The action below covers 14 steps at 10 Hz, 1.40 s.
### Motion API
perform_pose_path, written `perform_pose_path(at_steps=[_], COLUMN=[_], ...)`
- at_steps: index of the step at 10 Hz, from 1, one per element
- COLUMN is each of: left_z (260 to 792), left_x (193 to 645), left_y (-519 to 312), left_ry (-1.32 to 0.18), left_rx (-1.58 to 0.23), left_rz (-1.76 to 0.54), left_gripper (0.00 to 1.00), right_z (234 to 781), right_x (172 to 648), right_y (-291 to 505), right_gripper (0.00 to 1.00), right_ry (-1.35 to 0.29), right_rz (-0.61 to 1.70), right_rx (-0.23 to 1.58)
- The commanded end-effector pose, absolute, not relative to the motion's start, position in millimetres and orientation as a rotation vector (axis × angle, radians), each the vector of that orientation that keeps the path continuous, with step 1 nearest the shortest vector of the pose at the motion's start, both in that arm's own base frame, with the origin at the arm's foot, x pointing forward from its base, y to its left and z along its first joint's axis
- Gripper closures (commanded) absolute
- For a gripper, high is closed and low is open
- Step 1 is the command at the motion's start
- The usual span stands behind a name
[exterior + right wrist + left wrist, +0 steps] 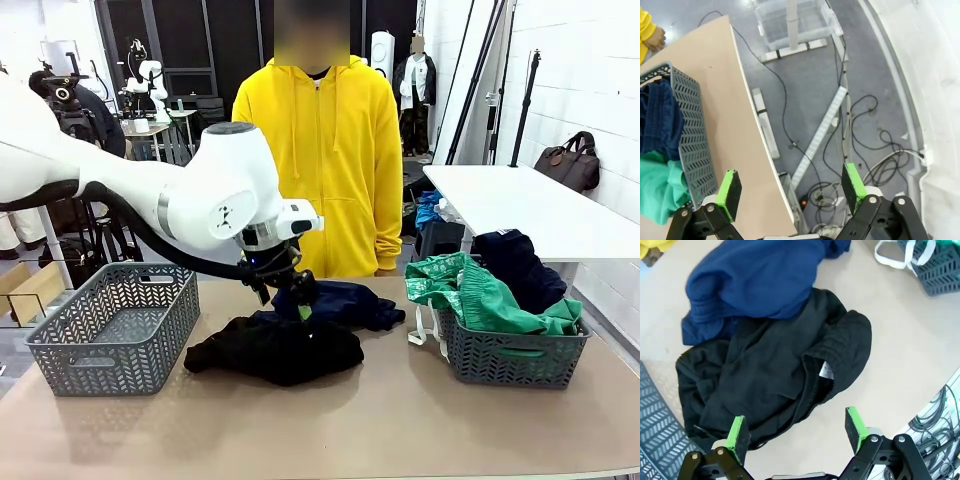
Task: Sort the tops and bottoms.
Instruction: Lift clothes from the center of the table with your left hand.
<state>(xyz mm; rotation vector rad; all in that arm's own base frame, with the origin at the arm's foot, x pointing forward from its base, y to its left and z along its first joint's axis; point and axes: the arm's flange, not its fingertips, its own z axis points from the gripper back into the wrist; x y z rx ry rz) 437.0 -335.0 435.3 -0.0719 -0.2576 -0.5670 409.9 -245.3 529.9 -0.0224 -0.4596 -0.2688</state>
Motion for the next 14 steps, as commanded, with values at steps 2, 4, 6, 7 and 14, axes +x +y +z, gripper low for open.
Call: perform_pose_path(at_steps=[2,4,6,7,14], left_z=[404.9,384.9,372.7,369.4,357.7], left_x=[431.0,439.9,445.0,444.1,441.6], left_y=[-336.2,-335.5,-335.5,-335.8,-338.9], left_ry=[-0.294,-0.277,-0.283,-0.263,-0.193], left_rx=[-0.072,-0.054,-0.063,-0.063,-0.085], left_rz=[-0.610,-0.632,-0.674,-0.682,-0.709], left_gripper=[0.00,0.00,0.00,0.00,0.80], right_z=[528.1,528.1,528.1,528.1,528.1], right_x=[408.1,408.1,408.1,408.1,408.1], right_y=[-245.2,-245.2,-245.2,-245.2,-245.2], right_gripper=[0.00,0.00,0.00,0.00,0.00], right_ry=[-0.445,-0.445,-0.445,-0.445,-0.445], right_rz=[-0.256,-0.256,-0.256,-0.256,-0.256], right_rx=[-0.038,-0.038,-0.038,-0.038,-0.038])
